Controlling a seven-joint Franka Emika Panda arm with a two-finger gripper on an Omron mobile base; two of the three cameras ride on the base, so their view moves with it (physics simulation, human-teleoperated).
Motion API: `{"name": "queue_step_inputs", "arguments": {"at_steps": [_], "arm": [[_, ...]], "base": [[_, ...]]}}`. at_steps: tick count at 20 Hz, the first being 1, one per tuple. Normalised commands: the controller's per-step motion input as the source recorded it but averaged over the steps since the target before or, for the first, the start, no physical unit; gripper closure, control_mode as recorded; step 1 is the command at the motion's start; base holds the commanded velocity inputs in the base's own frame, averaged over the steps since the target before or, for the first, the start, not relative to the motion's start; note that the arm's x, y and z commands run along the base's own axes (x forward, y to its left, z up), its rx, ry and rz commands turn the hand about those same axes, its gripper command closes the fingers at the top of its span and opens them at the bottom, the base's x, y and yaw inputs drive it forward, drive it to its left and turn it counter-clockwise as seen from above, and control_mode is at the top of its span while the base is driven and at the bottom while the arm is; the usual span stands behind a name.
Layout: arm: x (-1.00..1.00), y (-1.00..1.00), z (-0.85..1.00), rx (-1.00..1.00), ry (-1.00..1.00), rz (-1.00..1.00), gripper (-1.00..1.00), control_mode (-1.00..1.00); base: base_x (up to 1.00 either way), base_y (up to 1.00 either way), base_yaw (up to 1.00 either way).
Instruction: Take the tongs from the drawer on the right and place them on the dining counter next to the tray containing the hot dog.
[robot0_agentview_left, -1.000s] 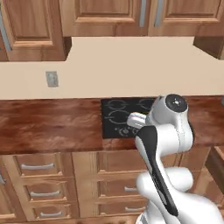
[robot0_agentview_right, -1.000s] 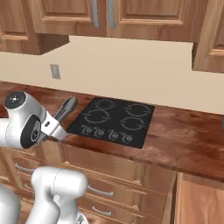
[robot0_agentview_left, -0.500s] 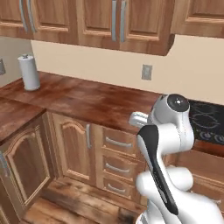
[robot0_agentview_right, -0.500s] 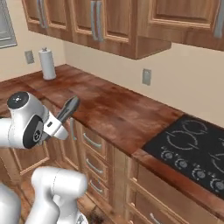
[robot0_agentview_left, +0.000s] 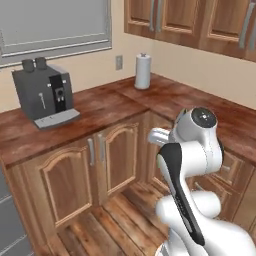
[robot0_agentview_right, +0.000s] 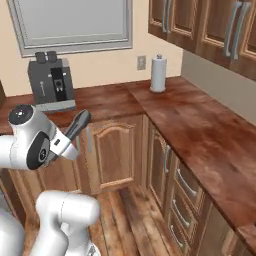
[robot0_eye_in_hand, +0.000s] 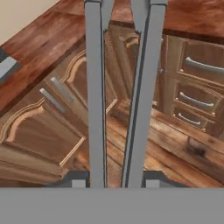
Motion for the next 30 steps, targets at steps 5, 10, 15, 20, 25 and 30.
{"name": "queue_step_inputs", "arguments": {"at_steps": [5,10,15,20,25,30], "arm": [[0.0,0.0,0.0,0.0,0.0,0.0,1.0,1.0],[0.0,0.0,0.0,0.0,0.0,0.0,1.0,1.0],[0.0,0.0,0.0,0.0,0.0,0.0,1.0,1.0],[0.0,0.0,0.0,0.0,0.0,0.0,1.0,1.0],[0.0,0.0,0.0,0.0,0.0,0.0,1.0,1.0],[0.0,0.0,0.0,0.0,0.0,0.0,1.0,1.0]], "base": [[0.0,0.65,0.76],[-0.1,0.45,0.81],[-0.67,0.03,0.77],[-0.33,0.22,0.73],[0.0,0.42,0.83],[0.0,0.45,0.82]]}}
